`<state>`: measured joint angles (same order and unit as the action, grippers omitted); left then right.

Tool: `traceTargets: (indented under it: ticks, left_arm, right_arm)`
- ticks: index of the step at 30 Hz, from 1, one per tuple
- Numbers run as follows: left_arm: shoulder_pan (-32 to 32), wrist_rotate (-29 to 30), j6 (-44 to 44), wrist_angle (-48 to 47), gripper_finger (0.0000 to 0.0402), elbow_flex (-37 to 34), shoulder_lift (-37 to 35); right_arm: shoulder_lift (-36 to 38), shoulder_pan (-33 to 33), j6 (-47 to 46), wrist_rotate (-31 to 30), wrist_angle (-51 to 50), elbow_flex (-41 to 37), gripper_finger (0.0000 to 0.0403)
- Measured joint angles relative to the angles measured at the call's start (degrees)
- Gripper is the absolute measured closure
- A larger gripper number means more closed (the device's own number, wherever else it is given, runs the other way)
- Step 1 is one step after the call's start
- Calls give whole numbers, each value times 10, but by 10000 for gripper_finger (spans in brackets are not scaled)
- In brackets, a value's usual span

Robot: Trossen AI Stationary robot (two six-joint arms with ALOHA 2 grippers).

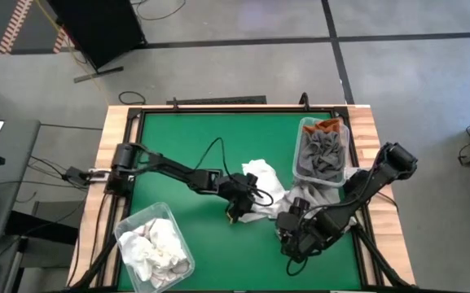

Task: Sort towels by color in basket
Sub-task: Put the white microfiber towel into the bottom transparent bin

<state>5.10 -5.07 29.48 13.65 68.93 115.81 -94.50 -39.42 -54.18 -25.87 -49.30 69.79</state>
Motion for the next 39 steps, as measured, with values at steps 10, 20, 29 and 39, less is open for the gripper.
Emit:
traceTargets:
  ticks: [10, 20, 29, 39]
  left_arm:
    - [-3, 42, -34, -42, 31, 91, 85]
    - [-6, 20, -53, -107, 148, 175, 153]
    - [-8, 46, -10, -139, 387, 189, 140]
    - [9, 134, -11, -360, 398, 187, 0]
  right_arm:
    - [0, -8, -5, 0, 14, 1, 99]
    - [0, -13, -9, -18, 22, 1, 99]
    - [0, -27, -33, -28, 22, 1, 99]
    - [0, -74, -62, -89, 22, 1, 99]
